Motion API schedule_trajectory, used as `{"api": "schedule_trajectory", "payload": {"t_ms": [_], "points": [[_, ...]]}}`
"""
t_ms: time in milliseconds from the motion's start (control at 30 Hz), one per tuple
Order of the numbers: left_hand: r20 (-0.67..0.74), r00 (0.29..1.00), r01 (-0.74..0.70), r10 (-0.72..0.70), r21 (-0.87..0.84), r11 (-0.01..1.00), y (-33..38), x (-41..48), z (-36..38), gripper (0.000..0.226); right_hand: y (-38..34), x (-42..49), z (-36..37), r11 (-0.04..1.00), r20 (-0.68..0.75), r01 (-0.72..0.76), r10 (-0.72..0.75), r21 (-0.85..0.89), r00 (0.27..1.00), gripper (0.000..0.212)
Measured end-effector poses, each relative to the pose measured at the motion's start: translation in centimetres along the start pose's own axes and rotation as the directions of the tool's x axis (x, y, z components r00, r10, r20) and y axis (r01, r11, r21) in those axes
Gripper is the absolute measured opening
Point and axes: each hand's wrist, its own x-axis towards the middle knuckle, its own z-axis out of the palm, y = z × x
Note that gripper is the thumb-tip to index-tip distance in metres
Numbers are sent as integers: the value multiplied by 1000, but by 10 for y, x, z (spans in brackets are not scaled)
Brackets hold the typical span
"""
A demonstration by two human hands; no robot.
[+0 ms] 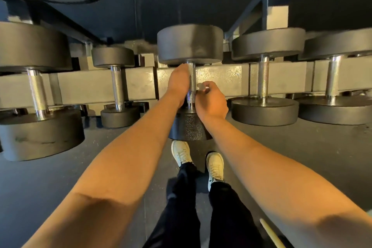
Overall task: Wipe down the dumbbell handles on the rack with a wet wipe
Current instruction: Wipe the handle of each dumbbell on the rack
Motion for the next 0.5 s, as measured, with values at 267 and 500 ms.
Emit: {"api": "schedule_trajectory", "payload": {"t_ms": [267, 500], "points": [[-4, 995, -99, 104, 273, 957, -14, 2, 6, 38, -3, 0, 0, 999, -9, 3, -4, -45, 1000, 32], [218, 975, -130, -42, 715, 687, -38, -15, -17, 35, -5, -4, -3, 999, 26, -15, 16, -45, 1000, 37]]}}
